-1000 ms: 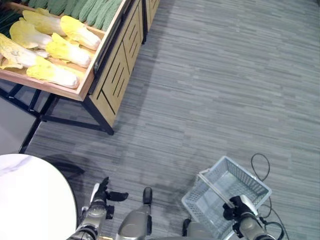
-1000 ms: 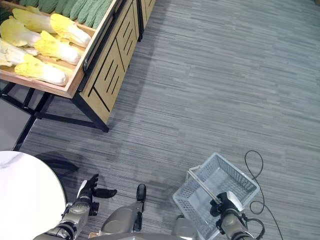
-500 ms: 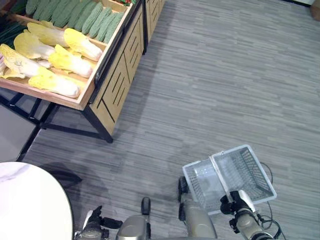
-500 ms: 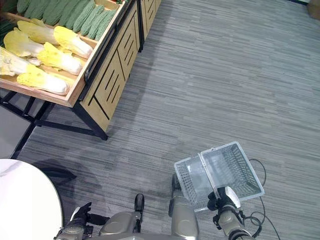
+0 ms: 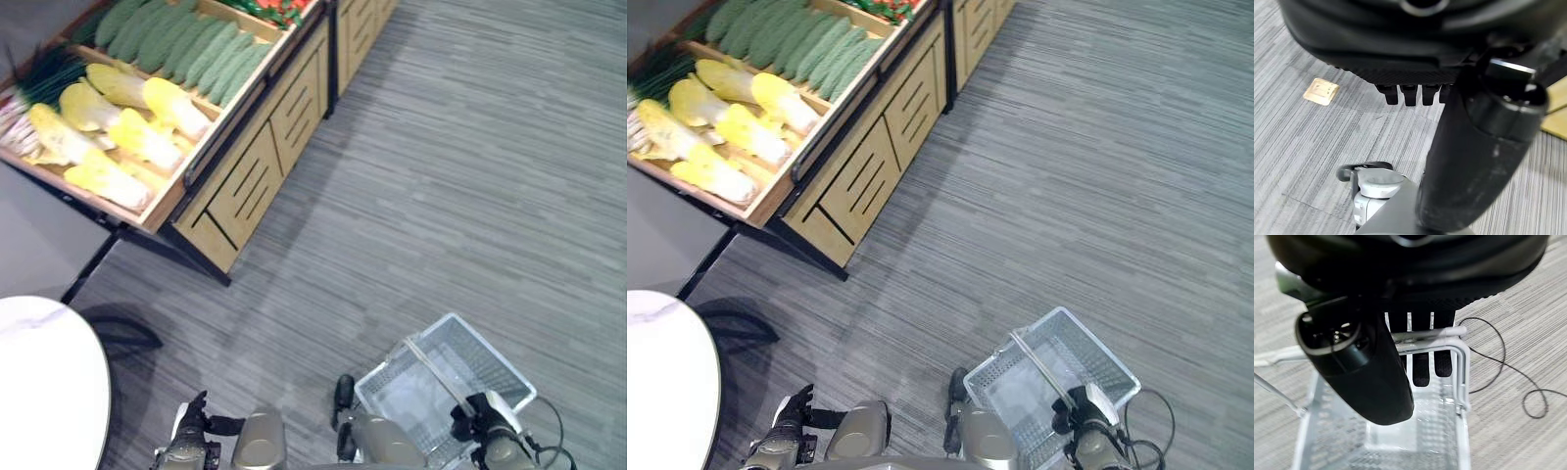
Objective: Get the vegetables into the basket
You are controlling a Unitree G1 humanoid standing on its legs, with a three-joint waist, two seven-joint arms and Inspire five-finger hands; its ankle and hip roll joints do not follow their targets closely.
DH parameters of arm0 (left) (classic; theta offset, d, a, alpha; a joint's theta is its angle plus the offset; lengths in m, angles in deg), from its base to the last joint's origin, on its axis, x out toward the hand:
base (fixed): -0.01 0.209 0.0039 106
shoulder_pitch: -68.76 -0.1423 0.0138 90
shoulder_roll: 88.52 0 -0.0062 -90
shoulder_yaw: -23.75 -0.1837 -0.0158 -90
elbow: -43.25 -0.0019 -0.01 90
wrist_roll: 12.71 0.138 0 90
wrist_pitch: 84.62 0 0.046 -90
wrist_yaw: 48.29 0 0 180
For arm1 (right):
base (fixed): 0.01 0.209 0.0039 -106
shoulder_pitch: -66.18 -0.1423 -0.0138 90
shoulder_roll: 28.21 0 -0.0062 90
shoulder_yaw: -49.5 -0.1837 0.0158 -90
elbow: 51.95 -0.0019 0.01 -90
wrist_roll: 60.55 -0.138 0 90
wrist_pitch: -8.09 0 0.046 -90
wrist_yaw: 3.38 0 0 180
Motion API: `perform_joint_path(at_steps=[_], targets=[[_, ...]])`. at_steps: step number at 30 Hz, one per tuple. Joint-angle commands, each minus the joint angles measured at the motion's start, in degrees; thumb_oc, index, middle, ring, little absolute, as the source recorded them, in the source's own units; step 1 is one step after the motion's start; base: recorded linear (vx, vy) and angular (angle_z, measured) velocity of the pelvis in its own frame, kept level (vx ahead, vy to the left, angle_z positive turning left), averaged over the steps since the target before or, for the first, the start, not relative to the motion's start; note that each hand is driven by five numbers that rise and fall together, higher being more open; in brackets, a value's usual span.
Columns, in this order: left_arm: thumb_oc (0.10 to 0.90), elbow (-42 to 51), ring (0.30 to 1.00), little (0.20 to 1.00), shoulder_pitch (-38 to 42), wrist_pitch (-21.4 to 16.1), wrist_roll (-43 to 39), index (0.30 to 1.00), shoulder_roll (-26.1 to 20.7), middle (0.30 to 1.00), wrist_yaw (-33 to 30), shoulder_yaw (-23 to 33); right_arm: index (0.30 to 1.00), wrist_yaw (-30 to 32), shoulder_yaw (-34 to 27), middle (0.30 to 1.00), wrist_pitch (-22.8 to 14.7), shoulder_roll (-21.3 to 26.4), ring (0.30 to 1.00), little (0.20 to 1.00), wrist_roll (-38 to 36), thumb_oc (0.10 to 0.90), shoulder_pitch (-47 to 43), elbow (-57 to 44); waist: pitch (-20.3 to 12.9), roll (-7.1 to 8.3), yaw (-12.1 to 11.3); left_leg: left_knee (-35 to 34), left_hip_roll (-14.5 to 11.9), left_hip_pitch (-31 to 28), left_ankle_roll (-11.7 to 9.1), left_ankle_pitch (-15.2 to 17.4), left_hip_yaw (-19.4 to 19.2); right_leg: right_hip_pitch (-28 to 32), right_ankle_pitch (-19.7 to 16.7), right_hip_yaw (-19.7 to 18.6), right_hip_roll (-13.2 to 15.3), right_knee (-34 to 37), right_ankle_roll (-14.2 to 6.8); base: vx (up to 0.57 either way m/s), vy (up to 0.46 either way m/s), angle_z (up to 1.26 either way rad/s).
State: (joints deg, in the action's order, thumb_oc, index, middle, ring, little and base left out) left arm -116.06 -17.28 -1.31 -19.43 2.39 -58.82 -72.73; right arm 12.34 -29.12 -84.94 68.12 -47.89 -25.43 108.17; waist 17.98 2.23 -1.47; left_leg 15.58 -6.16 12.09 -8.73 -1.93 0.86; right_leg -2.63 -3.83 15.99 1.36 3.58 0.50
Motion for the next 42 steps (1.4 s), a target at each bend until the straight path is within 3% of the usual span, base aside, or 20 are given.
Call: perform_joint_path(at_steps=[1,2,3,7,11,14,16,18,23,28,30,33,35,37,42], targets=[[0.900,-1.3,1.000,1.000,-1.9,0.5,1.9,1.000,1.0,1.000,-0.9,-1.5,0.300,2.8,-1.0,0.300,-0.4,4.7,0.300,0.300,0.3,0.400,1.5,-3.0,-0.6,-1.83,0.3,-14.0,-1.0,-0.5,2.9,-5.8,-3.4,2.6,4.9,-6.7,5.1,-6.6,-6.1,0.47,0.340,0.48],[0.900,-2.0,1.000,1.000,-2.0,0.7,2.4,1.000,0.8,1.000,-0.9,-1.4,0.300,2.6,-0.8,0.300,-0.2,4.1,0.300,0.300,0.3,0.400,1.3,-2.4,-1.0,-1.62,-0.5,-14.8,-1.7,-0.4,2.5,-7.1,-4.8,5.0,5.4,-7.6,5.5,-5.7,-6.5,0.64,0.564,-0.41],[0.900,-2.5,1.000,1.000,-2.0,0.8,2.5,1.000,0.5,1.000,-1.0,-0.9,0.300,2.3,-0.7,0.300,0.2,3.0,0.300,0.300,1.0,0.400,1.7,-1.9,-2.2,-1.15,-0.7,-15.9,-0.8,-2.5,3.7,-5.4,-5.7,6.5,5.7,-8.2,7.1,-5.7,-7.8,0.47,0.480,-0.70],[0.900,-2.3,1.000,1.000,-1.9,0.7,2.9,1.000,0.1,1.000,-0.7,-1.1,0.300,1.9,-0.6,0.300,0.6,2.1,0.300,0.300,1.2,0.400,1.5,-1.7,-2.8,0.23,-0.9,-14.1,0.8,-3.3,5.3,-2.8,-7.1,6.5,4.4,-9.4,9.5,-6.6,-9.2,0.18,0.248,-0.38],[0.900,-1.4,1.000,1.000,-1.1,0.9,2.6,1.000,-1.5,1.000,-0.8,-0.1,0.300,1.6,1.1,0.300,0.9,0.4,0.300,0.300,2.0,0.400,-0.5,-2.3,-2.6,2.62,-2.3,-10.9,3.5,-3.4,8.3,1.5,-8.2,4.1,-2.1,-11.6,12.2,-11.1,-11.5,0.15,0.294,-0.38],[0.900,-0.7,1.000,1.000,-1.2,0.9,2.5,1.000,-1.8,1.000,-0.5,-0.2,0.300,1.4,1.5,0.300,1.0,0.3,0.300,0.300,2.4,0.400,-1.1,-2.8,-2.5,2.67,-2.6,-11.4,4.2,-4.2,9.4,2.3,-8.3,2.5,-4.3,-11.3,12.8,-14.8,-11.7,0.08,0.188,0.12],[0.900,-0.4,1.000,1.000,-1.2,1.1,2.6,1.000,-2.1,1.000,-0.4,-0.1,0.300,1.4,1.7,0.300,1.1,-0.2,0.300,0.300,2.3,0.400,-1.5,-2.5,-2.1,1.87,-2.7,-12.9,4.8,-6.3,10.5,2.5,-7.8,0.4,-5.9,-10.8,12.4,-21.5,-11.6,0.17,0.238,0.08],[0.900,-1.1,1.000,1.000,-1.1,1.3,2.5,1.000,-2.6,1.000,-0.4,0.3,0.300,1.2,2.0,0.300,1.1,-0.5,0.300,0.300,2.1,0.400,-1.3,-3.1,-1.9,1.45,-1.8,-14.8,5.2,-8.7,10.8,2.7,-6.5,-2.9,-6.0,-12.2,10.1,-23.1,-10.6,0.22,0.143,0.19],[0.900,-2.5,1.000,1.000,-0.6,1.2,2.3,1.000,-2.8,1.000,-0.5,0.6,0.300,1.4,2.3,0.300,0.8,-0.4,0.300,0.300,1.7,0.400,-2.4,-3.0,-0.4,1.14,-0.1,-15.0,5.7,-12.1,10.3,4.9,-3.1,-8.1,-4.4,-13.2,8.3,-14.9,-10.2,0.20,-0.040,0.35],[0.900,-3.9,1.000,1.000,-0.4,1.0,1.9,1.000,-2.5,1.000,-0.3,1.4,0.300,1.1,2.5,0.300,0.8,-0.1,0.300,0.300,2.2,0.400,-2.5,-4.2,0.2,1.82,2.2,-13.7,6.0,-15.8,8.8,8.2,2.0,-11.9,-8.3,-18.1,8.2,-6.2,-12.1,0.27,-0.145,0.69],[0.900,-4.5,1.000,1.000,-0.5,1.0,2.0,1.000,-2.5,1.000,-0.4,1.6,0.300,0.9,2.6,0.300,0.8,0.0,0.300,0.300,2.4,0.400,-2.4,-4.4,0.1,2.00,2.3,-13.7,5.8,-16.6,8.4,8.7,2.9,-12.1,-8.7,-18.1,8.1,-5.6,-12.3,0.21,-0.157,0.71],[0.900,-5.5,1.000,1.000,-1.3,1.4,1.8,1.000,-2.2,1.000,-0.5,2.5,0.300,0.5,2.9,0.300,0.7,0.2,0.300,0.300,3.0,0.400,-2.1,-4.7,-0.9,2.53,2.0,-14.0,4.7,-18.3,7.2,9.5,4.6,-10.6,-7.7,-16.5,8.0,-6.0,-11.7,0.22,-0.233,0.84],[0.900,-5.7,1.000,1.000,-1.8,1.5,1.1,1.000,-1.8,1.000,-0.8,3.3,0.300,0.1,3.6,0.300,0.7,0.7,0.300,0.300,3.6,0.400,-2.3,-5.3,-1.8,2.31,1.4,-14.0,2.6,-19.2,6.1,9.1,5.2,-9.8,-6.6,-14.2,7.4,-6.8,-11.0,0.22,-0.313,0.36],[0.900,-6.1,1.000,1.000,-2.1,1.7,0.2,1.000,-1.5,1.000,-0.9,3.8,0.300,0.4,3.9,0.300,0.2,1.5,0.300,0.300,3.6,0.400,-2.4,-5.9,-2.7,1.55,1.1,-13.2,-0.4,-19.1,4.3,6.9,7.2,-9.0,-3.6,-11.6,5.7,-8.9,-9.2,0.23,-0.387,0.52],[0.900,-5.4,1.000,1.000,-1.9,1.7,0.6,1.000,-0.7,1.000,-0.7,2.3,0.300,0.9,4.0,0.300,-0.5,3.4,0.300,0.300,3.3,0.400,-2.2,-7.0,-2.7,0.73,1.6,-9.3,-2.3,-16.6,2.8,3.5,7.8,-7.7,-0.4,-8.7,5.0,-10.4,-7.3,0.12,-0.267,0.54]])
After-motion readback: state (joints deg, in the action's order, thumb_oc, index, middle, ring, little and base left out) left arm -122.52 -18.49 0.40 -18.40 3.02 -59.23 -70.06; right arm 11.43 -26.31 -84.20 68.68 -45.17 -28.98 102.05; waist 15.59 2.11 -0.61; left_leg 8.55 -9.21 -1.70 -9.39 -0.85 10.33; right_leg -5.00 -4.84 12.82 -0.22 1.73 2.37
